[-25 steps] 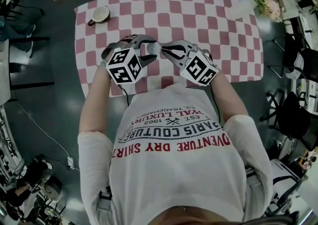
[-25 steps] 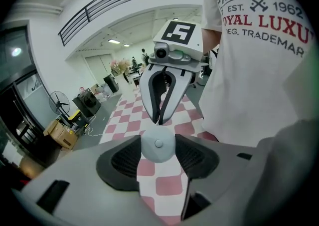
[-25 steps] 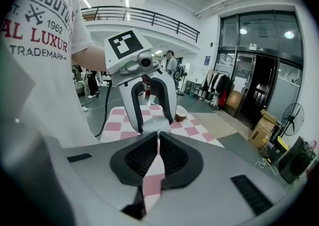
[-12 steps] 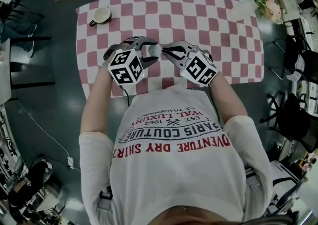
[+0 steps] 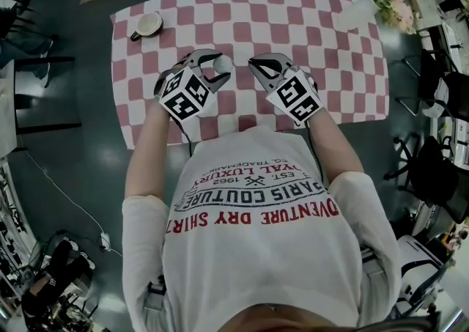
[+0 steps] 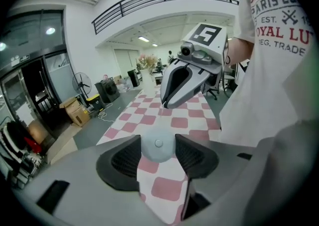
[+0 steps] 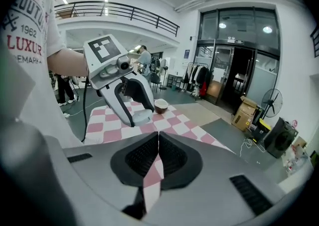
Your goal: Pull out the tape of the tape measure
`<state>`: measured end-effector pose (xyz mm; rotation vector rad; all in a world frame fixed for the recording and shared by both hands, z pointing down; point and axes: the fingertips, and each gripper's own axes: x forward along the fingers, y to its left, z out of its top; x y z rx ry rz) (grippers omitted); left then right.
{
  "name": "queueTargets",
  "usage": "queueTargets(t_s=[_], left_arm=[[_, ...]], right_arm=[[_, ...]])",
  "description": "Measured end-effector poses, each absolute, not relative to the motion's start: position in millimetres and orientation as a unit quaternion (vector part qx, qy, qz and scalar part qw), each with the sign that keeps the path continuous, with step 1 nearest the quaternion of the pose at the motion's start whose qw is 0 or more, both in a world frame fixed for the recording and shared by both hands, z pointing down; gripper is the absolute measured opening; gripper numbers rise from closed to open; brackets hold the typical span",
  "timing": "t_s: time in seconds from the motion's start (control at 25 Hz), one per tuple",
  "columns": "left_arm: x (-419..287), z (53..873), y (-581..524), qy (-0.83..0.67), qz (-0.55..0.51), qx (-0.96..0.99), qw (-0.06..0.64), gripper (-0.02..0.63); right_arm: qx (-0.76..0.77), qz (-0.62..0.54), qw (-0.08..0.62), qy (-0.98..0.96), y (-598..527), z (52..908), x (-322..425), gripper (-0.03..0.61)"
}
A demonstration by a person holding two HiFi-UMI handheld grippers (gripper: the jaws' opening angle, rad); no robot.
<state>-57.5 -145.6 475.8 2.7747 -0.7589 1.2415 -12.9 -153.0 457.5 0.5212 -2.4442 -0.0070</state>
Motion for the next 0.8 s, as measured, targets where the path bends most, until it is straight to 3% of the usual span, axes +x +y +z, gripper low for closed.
queueTargets(t_s=[0.36, 0.8], left_arm=[[-84, 471, -167, -0.321, 0.389, 0.862, 0.045, 0.232], [-104, 476, -174, -0.367, 0.401, 0.836, 0.075, 0.23]], right_arm=[[0.288, 0.036, 0.292, -0.911, -189, 453, 16, 0.032], [0.36, 0.07, 0.312, -0.876, -209, 466, 40, 0.032]])
